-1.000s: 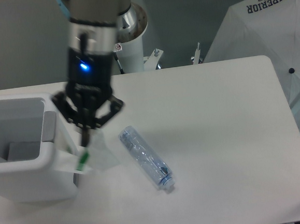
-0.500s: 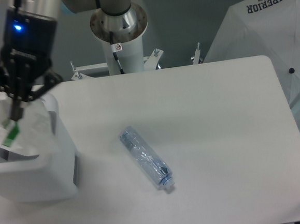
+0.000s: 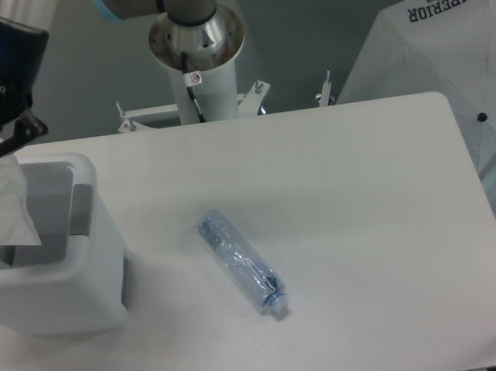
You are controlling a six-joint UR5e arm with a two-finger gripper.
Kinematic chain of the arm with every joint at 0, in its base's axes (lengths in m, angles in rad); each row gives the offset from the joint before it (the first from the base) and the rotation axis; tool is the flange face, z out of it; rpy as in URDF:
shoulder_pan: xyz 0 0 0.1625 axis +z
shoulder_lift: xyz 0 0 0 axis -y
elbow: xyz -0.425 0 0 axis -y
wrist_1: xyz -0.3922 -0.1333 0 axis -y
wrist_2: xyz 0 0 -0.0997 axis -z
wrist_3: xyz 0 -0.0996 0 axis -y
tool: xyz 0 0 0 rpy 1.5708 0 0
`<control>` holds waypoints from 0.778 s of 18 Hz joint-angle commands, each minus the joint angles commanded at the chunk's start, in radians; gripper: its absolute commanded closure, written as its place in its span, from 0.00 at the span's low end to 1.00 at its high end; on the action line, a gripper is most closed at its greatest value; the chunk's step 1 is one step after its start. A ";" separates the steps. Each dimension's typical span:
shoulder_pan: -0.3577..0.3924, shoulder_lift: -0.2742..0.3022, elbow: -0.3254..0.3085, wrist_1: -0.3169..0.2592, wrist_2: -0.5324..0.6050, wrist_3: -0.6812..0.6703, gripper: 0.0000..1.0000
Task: Place the trash in the trash can
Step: 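Open the gripper to drop the bag into the bin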
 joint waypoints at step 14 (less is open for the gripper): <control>0.109 -0.034 -0.020 0.003 0.005 0.012 0.00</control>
